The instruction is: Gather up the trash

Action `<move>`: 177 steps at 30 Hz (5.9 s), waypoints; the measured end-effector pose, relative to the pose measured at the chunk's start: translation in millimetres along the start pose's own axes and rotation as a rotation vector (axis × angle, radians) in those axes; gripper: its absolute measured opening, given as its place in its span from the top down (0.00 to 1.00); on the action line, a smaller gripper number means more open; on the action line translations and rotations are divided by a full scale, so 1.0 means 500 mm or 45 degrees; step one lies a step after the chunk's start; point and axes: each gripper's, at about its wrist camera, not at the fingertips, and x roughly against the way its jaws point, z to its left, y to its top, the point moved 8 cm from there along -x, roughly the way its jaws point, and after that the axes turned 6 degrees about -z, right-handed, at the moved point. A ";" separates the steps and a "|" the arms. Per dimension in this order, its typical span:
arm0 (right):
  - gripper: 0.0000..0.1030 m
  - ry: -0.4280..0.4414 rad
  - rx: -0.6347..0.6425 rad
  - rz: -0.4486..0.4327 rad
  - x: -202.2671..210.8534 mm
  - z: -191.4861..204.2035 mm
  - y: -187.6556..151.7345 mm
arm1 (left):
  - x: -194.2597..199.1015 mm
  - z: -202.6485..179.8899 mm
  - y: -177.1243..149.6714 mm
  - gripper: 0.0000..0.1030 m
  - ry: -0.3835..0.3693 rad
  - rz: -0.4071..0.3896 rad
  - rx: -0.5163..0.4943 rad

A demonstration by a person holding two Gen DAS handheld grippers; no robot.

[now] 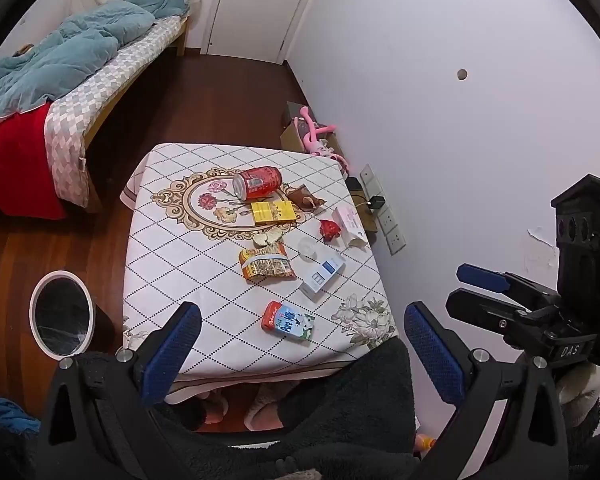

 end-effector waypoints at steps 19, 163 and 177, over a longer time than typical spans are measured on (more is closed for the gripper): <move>0.00 0.005 0.004 -0.001 0.001 -0.003 0.005 | 0.005 0.001 -0.003 0.00 -0.002 0.003 -0.002; 0.58 -0.555 -0.358 0.201 -0.387 -0.395 -0.247 | -0.415 0.117 -0.103 0.55 0.560 0.093 -0.152; 0.58 -0.130 0.074 0.078 -0.472 0.096 -0.011 | -0.090 0.454 0.012 0.55 0.729 -0.178 0.069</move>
